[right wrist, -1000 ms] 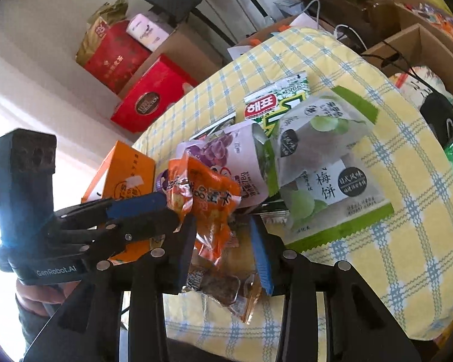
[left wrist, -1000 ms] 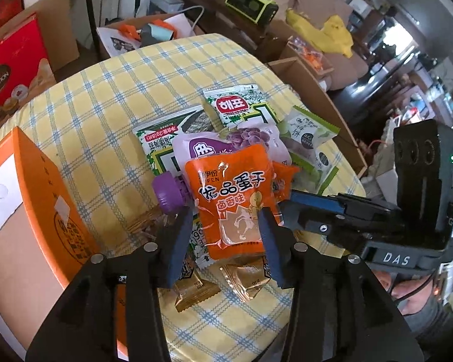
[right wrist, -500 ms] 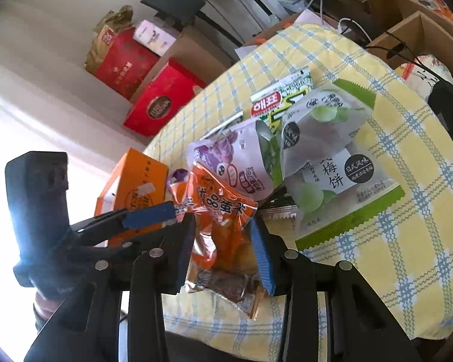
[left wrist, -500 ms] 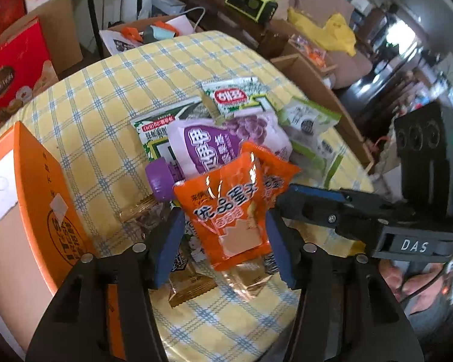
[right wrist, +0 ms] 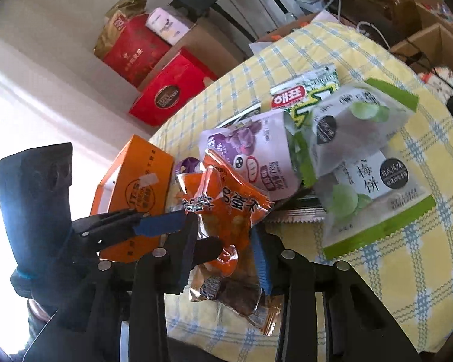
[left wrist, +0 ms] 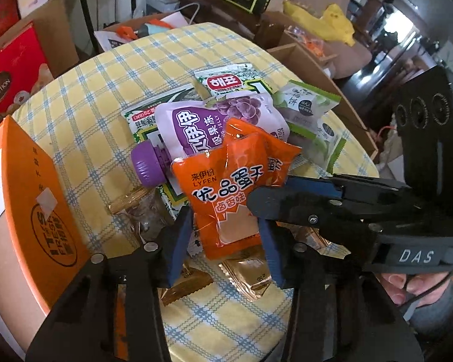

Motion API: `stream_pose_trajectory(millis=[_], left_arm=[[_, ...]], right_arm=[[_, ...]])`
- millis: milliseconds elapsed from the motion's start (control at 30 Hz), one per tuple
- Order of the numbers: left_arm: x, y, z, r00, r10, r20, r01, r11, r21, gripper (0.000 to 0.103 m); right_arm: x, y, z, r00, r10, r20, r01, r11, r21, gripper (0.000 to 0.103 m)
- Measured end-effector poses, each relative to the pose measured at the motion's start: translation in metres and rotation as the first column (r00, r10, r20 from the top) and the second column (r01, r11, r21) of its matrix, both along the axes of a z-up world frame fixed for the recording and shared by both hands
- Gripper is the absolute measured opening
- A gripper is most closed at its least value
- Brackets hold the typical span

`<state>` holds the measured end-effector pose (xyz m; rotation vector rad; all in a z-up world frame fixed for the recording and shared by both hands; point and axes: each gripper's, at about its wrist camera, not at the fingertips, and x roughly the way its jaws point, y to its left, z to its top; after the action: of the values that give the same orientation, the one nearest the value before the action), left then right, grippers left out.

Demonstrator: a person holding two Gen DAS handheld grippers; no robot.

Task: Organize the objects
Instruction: 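Lift the orange egg-snack packets with the left tool, then carry the packets into the orange box and open the left tool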

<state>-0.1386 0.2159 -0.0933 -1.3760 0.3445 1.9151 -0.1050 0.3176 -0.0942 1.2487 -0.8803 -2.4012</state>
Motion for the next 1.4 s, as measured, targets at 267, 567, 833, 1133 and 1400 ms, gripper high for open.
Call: stream_pose_trajectory(millis=[267, 567, 833, 1133, 1400], left_arm=[[0.005, -0.012, 0.013, 0.999, 0.031, -0.008, -0.030, 0.998, 0.049, 0.041], [0.010, -0.027, 0.040, 0.998, 0.060, -0.029, -0.056, 0.991, 0.121, 0.040], [0.018, -0.047, 0.071, 0.992, 0.100, -0.070, -0.089, 0.984, 0.154, 0.040], [0.029, -0.092, 0.096, 0.979, 0.176, -0.103, -0.155, 0.969, 0.191, 0.040], [0.037, -0.147, 0.112, 0.956, 0.264, -0.128, -0.234, 0.949, 0.209, 0.040]], right_arm=[[0.002, -0.006, 0.015, 0.999, 0.020, -0.032, -0.020, 1.000, 0.001, 0.028], [0.010, -0.017, 0.046, 0.995, 0.047, -0.094, -0.044, 0.998, 0.034, 0.028], [0.015, -0.036, 0.075, 0.986, 0.087, -0.144, -0.079, 0.995, 0.057, 0.028], [0.016, -0.073, 0.100, 0.969, 0.168, -0.181, -0.154, 0.984, 0.085, 0.028], [0.007, -0.122, 0.114, 0.945, 0.261, -0.199, -0.247, 0.965, 0.092, 0.028]])
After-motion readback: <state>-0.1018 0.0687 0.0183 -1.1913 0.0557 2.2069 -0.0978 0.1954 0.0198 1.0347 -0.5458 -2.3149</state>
